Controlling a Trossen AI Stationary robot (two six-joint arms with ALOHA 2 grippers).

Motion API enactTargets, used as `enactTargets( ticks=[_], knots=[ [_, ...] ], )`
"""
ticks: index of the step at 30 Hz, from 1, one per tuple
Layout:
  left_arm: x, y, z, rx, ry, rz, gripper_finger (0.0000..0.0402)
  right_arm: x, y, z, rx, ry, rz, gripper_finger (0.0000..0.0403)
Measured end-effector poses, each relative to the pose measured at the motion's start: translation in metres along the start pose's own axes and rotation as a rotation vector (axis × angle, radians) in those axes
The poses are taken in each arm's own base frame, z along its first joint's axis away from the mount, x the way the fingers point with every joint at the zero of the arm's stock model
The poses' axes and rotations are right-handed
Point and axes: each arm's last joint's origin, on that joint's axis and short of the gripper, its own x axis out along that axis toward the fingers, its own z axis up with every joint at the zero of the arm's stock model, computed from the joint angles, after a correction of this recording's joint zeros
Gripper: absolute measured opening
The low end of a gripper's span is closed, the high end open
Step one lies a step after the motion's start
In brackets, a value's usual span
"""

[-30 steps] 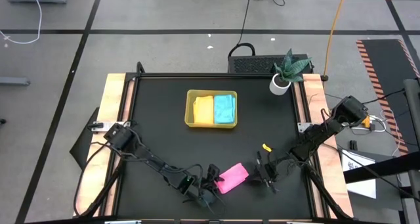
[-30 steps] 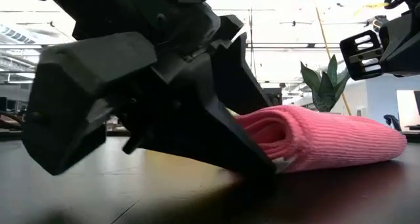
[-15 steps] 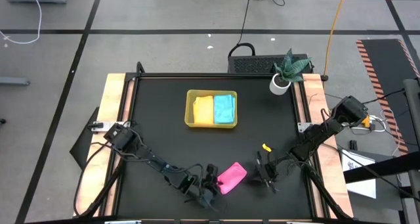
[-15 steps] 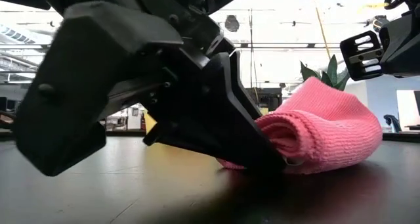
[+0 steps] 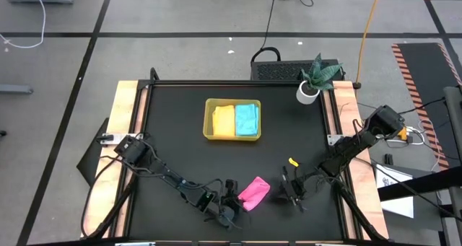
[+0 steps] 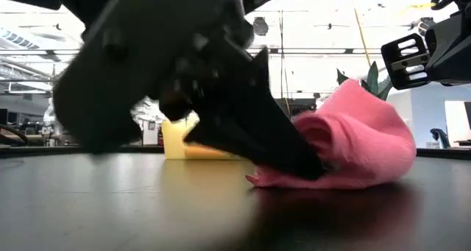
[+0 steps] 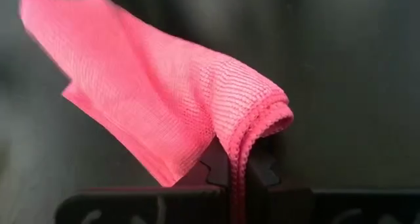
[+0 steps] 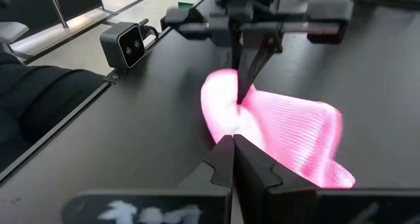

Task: Fold microfiber towels
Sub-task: Put the pink folded microfiber cloth in the yellow bin

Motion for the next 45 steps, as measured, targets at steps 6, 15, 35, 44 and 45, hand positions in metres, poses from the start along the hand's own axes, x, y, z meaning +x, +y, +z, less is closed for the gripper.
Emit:
enactTargets(
  ticks=[6, 15, 35, 44, 45],
  knots=[
    [-0.022, 0.008, 0.02, -0.071, -0.046, 0.015, 0.0011, 0.0, 0.0, 0.0, 0.0, -0.001, 0.0, 0.0],
    [-0.066, 0.026, 0.046, -0.229, -0.05, 0.033, 0.0015, 0.0, 0.0, 0.0, 0.0, 0.001, 0.0, 0.0],
    [-0.148, 0.155, 0.057, -0.166, 0.167, 0.507, 0.0011, -0.001, 0.004, -0.001, -0.01, 0.002, 0.017, 0.0],
    [-0.104, 0.263, 0.022, 0.08, 0.526, 0.707, 0.0013, -0.001, 0.004, -0.001, -0.018, 0.007, 0.016, 0.0],
    [-0.1, 0.27, 0.017, 0.108, 0.571, 0.715, 0.0012, -0.001, 0.004, -0.002, -0.019, 0.01, 0.016, 0.0]
  ],
)
